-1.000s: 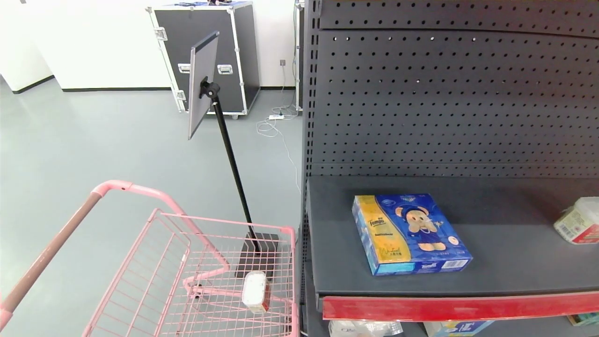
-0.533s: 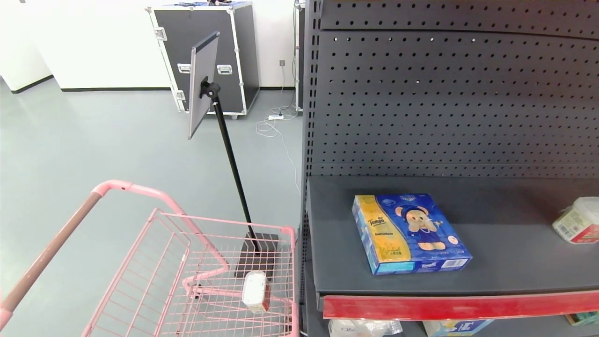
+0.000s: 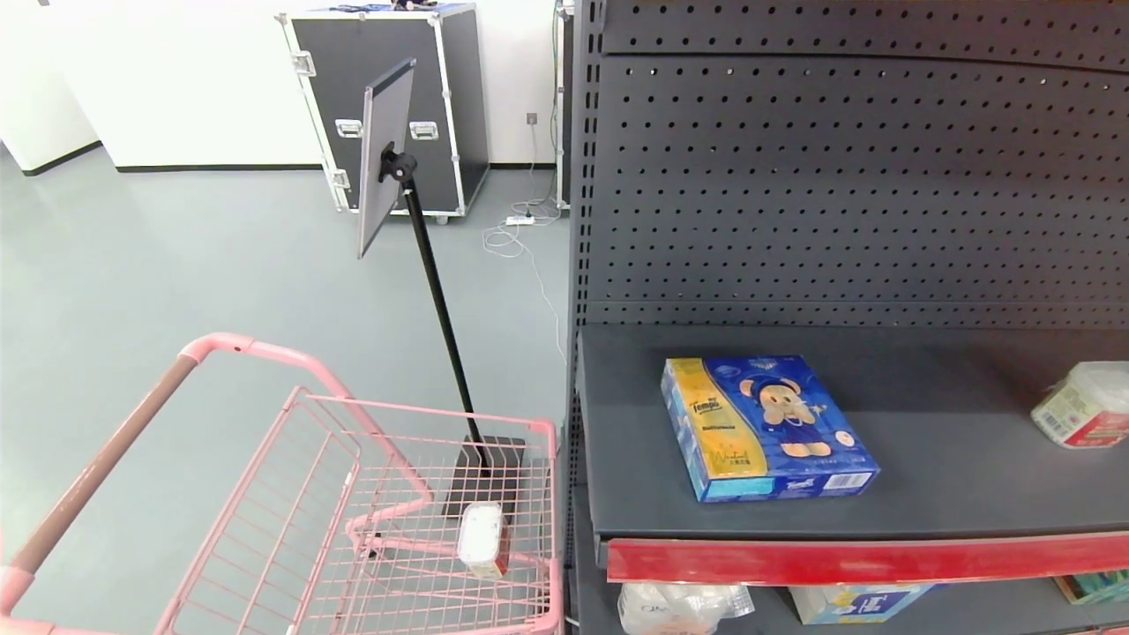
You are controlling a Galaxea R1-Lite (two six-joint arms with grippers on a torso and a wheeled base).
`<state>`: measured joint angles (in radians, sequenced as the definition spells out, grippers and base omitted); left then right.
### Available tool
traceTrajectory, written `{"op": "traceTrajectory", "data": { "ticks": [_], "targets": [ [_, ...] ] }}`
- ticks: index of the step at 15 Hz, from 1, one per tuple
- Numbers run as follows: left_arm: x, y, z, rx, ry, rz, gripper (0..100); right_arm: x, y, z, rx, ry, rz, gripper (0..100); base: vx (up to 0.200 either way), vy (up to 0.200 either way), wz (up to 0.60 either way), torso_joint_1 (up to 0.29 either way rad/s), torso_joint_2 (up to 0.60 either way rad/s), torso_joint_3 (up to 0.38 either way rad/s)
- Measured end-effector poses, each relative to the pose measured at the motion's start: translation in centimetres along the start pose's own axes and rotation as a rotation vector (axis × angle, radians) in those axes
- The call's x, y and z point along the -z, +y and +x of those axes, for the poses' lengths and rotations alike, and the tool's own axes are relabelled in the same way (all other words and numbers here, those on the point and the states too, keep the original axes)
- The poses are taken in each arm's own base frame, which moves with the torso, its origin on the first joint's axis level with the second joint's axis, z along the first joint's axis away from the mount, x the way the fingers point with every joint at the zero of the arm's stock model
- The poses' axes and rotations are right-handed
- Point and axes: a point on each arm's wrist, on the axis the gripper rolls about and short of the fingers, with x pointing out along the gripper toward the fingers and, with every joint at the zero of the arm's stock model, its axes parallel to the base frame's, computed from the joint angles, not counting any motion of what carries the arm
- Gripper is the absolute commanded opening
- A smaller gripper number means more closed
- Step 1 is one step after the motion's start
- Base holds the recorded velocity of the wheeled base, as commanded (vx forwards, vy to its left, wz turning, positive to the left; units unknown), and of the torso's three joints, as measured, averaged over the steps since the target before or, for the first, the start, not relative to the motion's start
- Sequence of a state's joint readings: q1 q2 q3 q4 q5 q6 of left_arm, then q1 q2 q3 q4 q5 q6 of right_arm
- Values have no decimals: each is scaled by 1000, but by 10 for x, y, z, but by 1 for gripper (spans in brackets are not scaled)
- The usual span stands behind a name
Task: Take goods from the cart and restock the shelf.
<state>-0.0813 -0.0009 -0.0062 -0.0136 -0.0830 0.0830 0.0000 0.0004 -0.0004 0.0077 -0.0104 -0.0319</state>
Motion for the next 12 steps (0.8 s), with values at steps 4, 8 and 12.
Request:
{"op": "traceTrajectory", "data": {
  "ticks": [4, 8, 12],
  "targets": [
    [0, 0, 0, 0, 0, 0, 100, 0, 0, 0, 1, 0, 0, 100, 0, 0, 0, -134, 340, 188],
    [0, 0, 0, 0, 0, 0, 100, 0, 0, 0, 1, 0, 0, 100, 0, 0, 0, -148, 348, 201],
    [0, 0, 0, 0, 1, 0, 100, 0, 0, 0, 2, 0, 0, 100, 0, 0, 0, -140, 353, 201]
  ]
}}
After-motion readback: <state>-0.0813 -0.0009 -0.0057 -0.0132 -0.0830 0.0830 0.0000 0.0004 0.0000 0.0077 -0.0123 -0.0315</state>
